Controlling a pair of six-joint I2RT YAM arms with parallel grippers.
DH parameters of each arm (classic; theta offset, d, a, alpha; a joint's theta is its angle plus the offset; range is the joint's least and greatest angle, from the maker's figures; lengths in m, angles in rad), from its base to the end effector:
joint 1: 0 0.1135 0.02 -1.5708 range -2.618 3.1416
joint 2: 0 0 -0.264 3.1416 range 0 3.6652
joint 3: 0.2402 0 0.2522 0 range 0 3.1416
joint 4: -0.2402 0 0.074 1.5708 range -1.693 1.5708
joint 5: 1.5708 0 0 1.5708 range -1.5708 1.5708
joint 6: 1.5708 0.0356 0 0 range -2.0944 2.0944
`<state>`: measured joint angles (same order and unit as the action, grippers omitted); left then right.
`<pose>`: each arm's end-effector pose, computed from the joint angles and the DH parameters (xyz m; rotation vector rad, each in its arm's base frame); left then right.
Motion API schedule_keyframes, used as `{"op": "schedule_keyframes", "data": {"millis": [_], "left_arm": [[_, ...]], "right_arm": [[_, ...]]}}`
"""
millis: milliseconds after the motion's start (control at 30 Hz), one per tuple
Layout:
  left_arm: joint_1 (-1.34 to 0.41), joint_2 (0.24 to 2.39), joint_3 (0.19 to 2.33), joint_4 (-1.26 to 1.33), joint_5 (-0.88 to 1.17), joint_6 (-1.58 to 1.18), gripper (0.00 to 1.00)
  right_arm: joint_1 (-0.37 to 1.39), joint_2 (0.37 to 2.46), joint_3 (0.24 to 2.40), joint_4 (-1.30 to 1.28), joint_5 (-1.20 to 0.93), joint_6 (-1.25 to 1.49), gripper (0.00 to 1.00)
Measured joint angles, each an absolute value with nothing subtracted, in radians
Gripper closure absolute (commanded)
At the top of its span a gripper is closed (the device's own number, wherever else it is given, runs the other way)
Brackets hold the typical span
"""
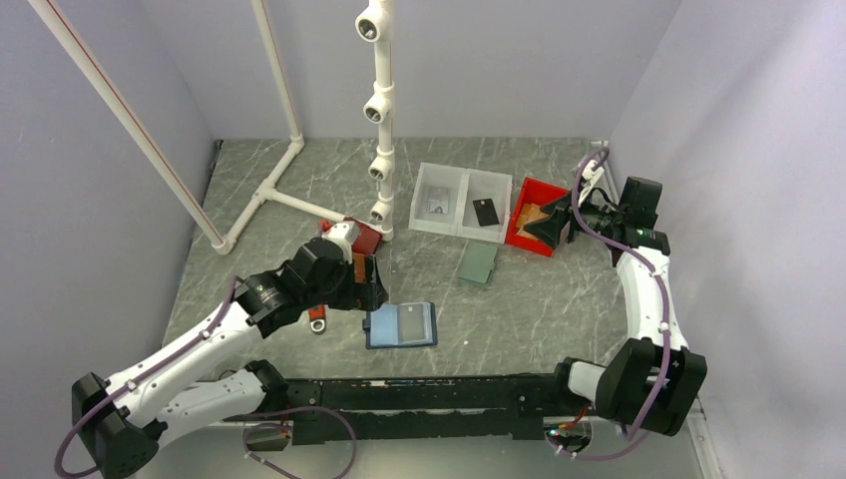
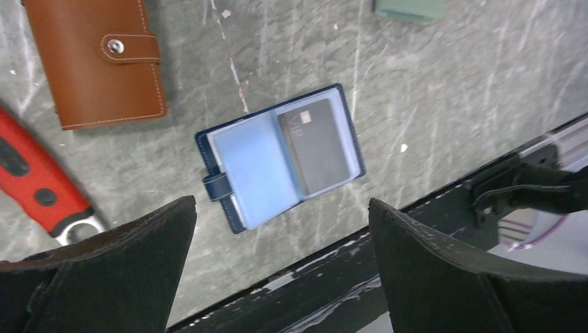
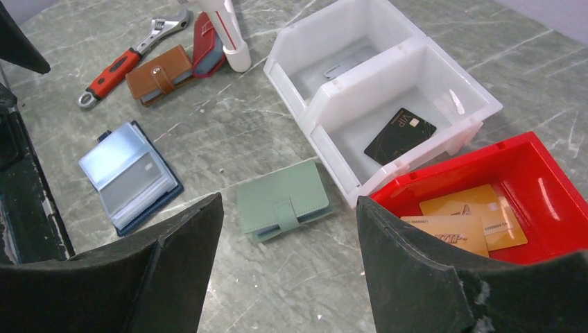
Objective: Take the credit cards out of the card holder
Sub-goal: Reset both arms
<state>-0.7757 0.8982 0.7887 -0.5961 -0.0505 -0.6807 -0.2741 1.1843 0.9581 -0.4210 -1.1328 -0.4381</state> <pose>0.1362 -0.1310 0.2818 0.0852 2.3747 -0.6854 0.2434 -0.0349 0.3078 -0.7197 1.7583 0.7653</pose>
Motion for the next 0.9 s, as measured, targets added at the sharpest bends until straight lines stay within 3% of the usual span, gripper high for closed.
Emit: {"op": "schedule_keyframes", "data": {"millis": [300, 900], "left_arm": [[-0.775, 0.989, 0.964, -0.683, -0.100, -0.405, 0.01], [-0.749, 0.885, 0.908, -0.669, -0.208, -0.199, 0.00]], "right_arm": [[-0.274, 1.197, 0.958, -0.422, -1.132, -0.445, 0.27], [-0.274, 1.229, 0.958, -0.423, -1.117, -0.468, 0.27]]}}
